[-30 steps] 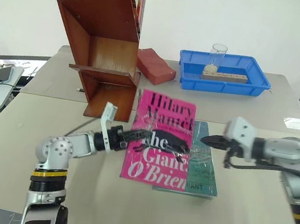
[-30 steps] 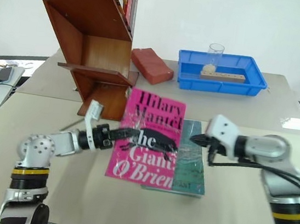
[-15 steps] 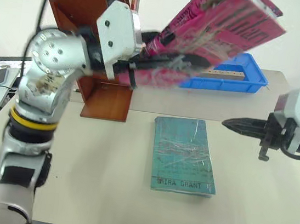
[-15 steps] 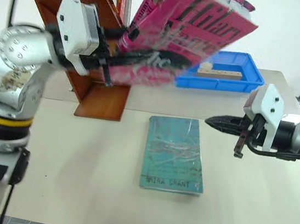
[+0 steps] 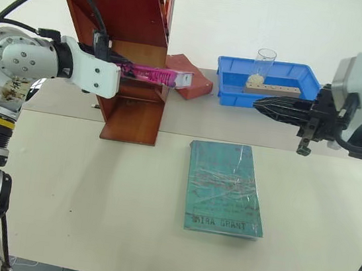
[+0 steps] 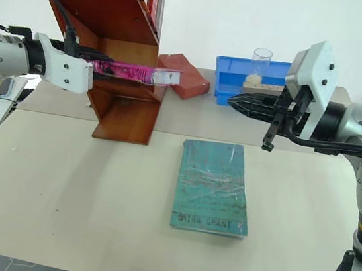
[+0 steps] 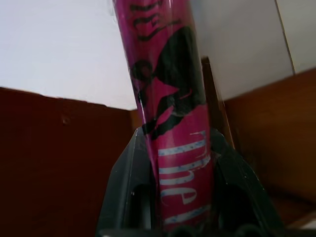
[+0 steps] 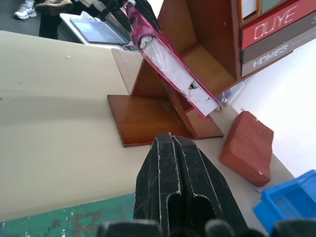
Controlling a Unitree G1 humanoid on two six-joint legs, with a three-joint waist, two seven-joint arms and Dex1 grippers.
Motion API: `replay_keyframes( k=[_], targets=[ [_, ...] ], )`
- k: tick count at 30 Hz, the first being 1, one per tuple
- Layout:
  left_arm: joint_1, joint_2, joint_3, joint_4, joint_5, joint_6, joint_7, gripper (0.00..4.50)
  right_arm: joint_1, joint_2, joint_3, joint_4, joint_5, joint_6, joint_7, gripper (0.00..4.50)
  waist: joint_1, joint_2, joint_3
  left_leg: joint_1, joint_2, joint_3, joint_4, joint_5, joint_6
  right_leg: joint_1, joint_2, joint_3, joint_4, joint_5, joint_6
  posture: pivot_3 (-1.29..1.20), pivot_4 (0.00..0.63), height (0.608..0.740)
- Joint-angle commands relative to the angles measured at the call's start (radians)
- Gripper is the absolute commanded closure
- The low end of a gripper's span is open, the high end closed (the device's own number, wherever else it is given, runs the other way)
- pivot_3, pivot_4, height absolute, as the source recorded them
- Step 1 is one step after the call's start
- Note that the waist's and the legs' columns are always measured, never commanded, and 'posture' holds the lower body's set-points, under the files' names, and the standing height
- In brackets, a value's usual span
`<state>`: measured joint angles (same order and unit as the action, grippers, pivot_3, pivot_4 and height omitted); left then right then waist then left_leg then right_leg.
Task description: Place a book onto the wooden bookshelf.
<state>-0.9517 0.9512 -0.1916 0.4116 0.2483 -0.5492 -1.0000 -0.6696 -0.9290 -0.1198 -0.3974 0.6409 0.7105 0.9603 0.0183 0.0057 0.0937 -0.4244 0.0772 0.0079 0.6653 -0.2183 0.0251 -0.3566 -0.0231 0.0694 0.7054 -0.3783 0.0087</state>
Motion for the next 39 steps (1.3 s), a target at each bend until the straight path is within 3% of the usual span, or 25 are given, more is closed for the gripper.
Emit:
replay_keyframes(
  k=[1, 5, 13, 19, 23, 27, 32, 39],
  targets=[
    [-0.023, 0.034, 0.013, 0.041, 0.038, 0.001, 0.022, 3.80, -0.039, -0.002, -0.009, 0.002, -0.004, -0.015, -0.005, 4.50, -0.003, 0.000, 0.000, 0.000, 0.000, 0.000, 0.000, 0.000, 0.000, 0.000, 0.000, 0.000, 0.001, 0.000, 0.000, 0.00, 0.150, 0.637],
    [-0.020, 0.032, 0.009, 0.074, 0.065, 0.006, 0.045, 3.80, -0.050, 0.005, 0.001, 0.005, -0.004, -0.017, -0.009, 4.50, -0.008, -0.001, 0.001, 0.001, 0.000, 0.000, 0.000, 0.000, 0.000, -0.001, 0.000, 0.000, 0.008, 0.000, 0.000, 0.00, 0.150, 0.637],
    [0.006, 0.050, 0.015, 0.039, 0.036, 0.063, -0.015, 0.07, -0.041, 0.002, 0.000, 0.009, -0.009, -0.027, -0.002, 4.50, -0.012, 0.000, -0.001, 0.000, 0.002, 0.001, -0.001, 0.000, 0.000, -0.010, 0.002, -0.001, 0.012, -0.001, 0.001, 0.00, 0.150, 0.637],
    [0.079, 0.098, 0.086, -0.112, -0.086, 0.195, -0.104, 0.02, -0.031, -0.009, -0.006, 0.027, -0.023, -0.049, 0.017, 4.50, -0.007, -0.001, 0.000, -0.001, 0.003, 0.002, -0.001, 0.000, 0.000, -0.014, 0.002, -0.001, 0.012, 0.000, 0.000, 0.00, 0.150, 0.637],
    [0.174, 0.156, 0.215, -0.246, -0.254, 0.399, -0.170, 0.02, -0.029, -0.025, -0.010, 0.045, -0.036, -0.066, 0.041, 4.50, -0.010, -0.001, 0.000, 0.000, 0.004, 0.004, -0.001, 0.000, 0.000, -0.013, 0.002, -0.001, 0.013, 0.000, -0.001, 0.00, 0.150, 0.637],
    [0.277, 0.222, 0.338, -0.299, -0.323, 0.537, -0.169, 0.02, -0.029, -0.051, -0.008, 0.079, -0.062, -0.096, 0.076, 4.50, -0.013, -0.001, 0.000, 0.001, 0.005, 0.005, -0.002, 0.000, 0.000, -0.014, 0.002, -0.001, 0.013, 0.000, 0.000, 0.00, 0.150, 0.637],
    [0.446, 0.237, 0.498, -0.372, -0.417, 0.751, -0.155, 0.02, -0.041, -0.105, -0.003, 0.135, -0.085, -0.132, 0.154, 4.50, -0.010, -0.001, 0.000, 0.004, 0.006, 0.007, -0.002, 0.000, 0.000, -0.015, 0.002, -0.001, 0.012, -0.003, 0.005, 0.00, 0.150, 0.637],
    [0.651, 0.224, 0.667, -0.498, -0.608, 1.033, -0.203, 0.02, -0.061, -0.148, 0.020, 0.218, -0.132, -0.201, 0.243, 4.50, -0.008, -0.002, 0.000, 0.004, 0.007, 0.008, -0.002, 0.000, 0.000, -0.016, 0.001, -0.002, 0.013, -0.002, 0.001, 0.00, 0.150, 0.637]
  ],
)
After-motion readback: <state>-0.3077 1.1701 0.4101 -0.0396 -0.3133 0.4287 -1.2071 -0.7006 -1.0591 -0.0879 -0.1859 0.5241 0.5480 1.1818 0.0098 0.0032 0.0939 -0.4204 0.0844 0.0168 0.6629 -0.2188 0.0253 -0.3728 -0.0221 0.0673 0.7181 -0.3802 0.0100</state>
